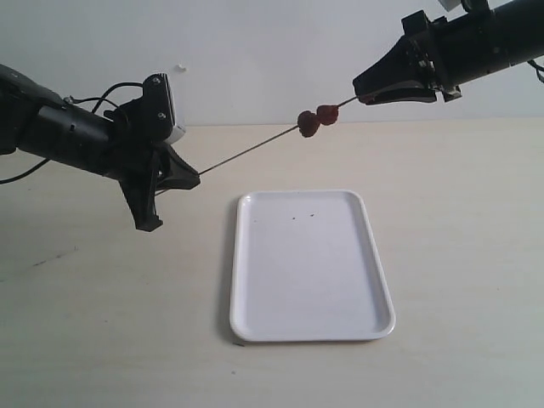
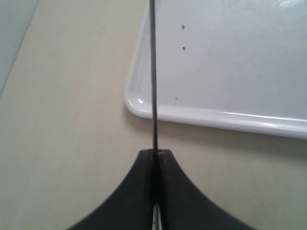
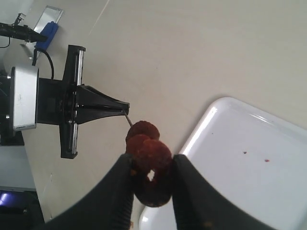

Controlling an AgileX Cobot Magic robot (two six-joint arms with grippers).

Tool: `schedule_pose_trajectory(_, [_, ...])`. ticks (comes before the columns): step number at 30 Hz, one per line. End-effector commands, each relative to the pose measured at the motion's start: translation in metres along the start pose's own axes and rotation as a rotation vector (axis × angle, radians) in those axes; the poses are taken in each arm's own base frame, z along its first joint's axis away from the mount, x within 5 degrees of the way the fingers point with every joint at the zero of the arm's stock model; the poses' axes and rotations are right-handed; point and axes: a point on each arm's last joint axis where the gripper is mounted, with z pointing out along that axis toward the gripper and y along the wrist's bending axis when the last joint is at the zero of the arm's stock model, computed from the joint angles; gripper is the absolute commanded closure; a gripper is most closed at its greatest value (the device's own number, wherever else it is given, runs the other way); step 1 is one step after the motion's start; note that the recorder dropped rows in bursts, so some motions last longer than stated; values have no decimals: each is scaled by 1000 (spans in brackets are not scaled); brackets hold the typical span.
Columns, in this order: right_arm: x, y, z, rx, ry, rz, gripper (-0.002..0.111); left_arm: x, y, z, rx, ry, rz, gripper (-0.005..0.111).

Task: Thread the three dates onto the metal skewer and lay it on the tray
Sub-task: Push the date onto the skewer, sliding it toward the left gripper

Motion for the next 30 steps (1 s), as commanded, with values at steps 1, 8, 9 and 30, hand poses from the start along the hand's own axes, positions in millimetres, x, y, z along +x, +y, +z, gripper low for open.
schedule_pose_trajectory(1, [-3, 3, -2, -8, -13, -20, 81, -2, 1, -1, -4, -10, -9, 107])
schedule_pose_trajectory(8, [-3, 3, -2, -3, -7, -24, 81, -2, 2, -1, -5, -12, -12, 107])
schedule_pose_trajectory(9, [-2, 3, -2, 1, -3, -25, 81, -3, 2, -1, -6, -13, -14, 107])
schedule_pose_trajectory(30, [-1, 2, -1, 14, 15, -28, 81, -5, 0, -1, 12, -39, -25, 107])
